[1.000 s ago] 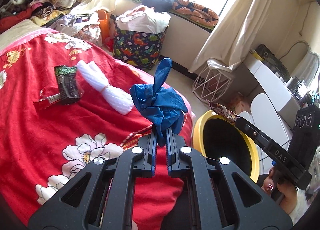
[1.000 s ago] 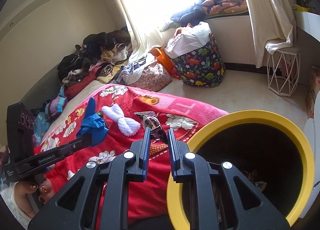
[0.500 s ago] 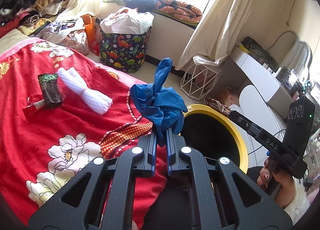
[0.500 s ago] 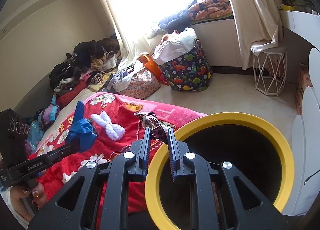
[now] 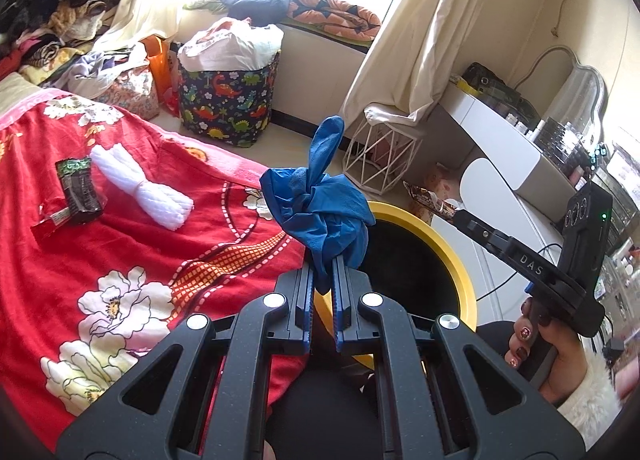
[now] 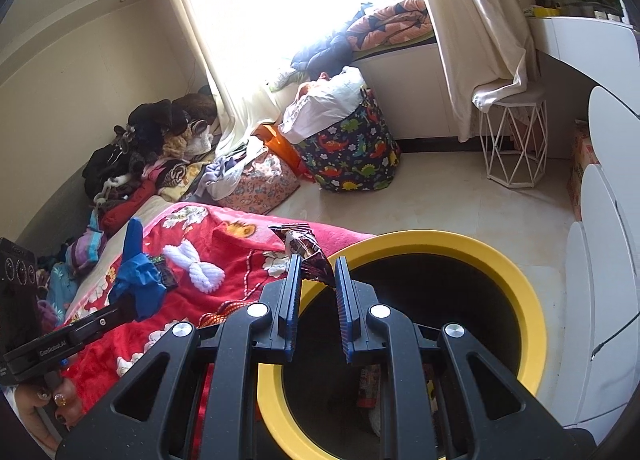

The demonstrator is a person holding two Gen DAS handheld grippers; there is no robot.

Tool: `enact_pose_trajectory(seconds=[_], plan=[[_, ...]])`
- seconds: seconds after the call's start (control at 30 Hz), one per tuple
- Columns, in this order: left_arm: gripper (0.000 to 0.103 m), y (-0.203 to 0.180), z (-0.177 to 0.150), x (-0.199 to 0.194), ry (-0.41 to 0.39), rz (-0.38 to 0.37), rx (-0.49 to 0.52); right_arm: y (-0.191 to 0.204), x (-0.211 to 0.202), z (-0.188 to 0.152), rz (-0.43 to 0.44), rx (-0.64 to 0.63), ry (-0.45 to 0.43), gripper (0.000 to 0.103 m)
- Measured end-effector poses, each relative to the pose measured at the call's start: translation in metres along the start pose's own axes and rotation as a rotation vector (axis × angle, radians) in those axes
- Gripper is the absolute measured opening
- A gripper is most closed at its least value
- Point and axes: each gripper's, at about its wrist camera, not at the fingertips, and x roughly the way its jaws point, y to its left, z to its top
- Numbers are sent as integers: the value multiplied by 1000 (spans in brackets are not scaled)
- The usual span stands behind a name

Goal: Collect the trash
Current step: 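Carry the blue bag and brown wrapper over the bin with both tools, then open both tools over the bin, dropping the blue bag and wrapper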

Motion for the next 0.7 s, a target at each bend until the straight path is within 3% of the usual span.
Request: enact_pose_trajectory(seconds=[0.7], plan=[[4, -34, -12, 11, 43, -55, 64, -35, -7, -1, -78, 62, 10, 16]])
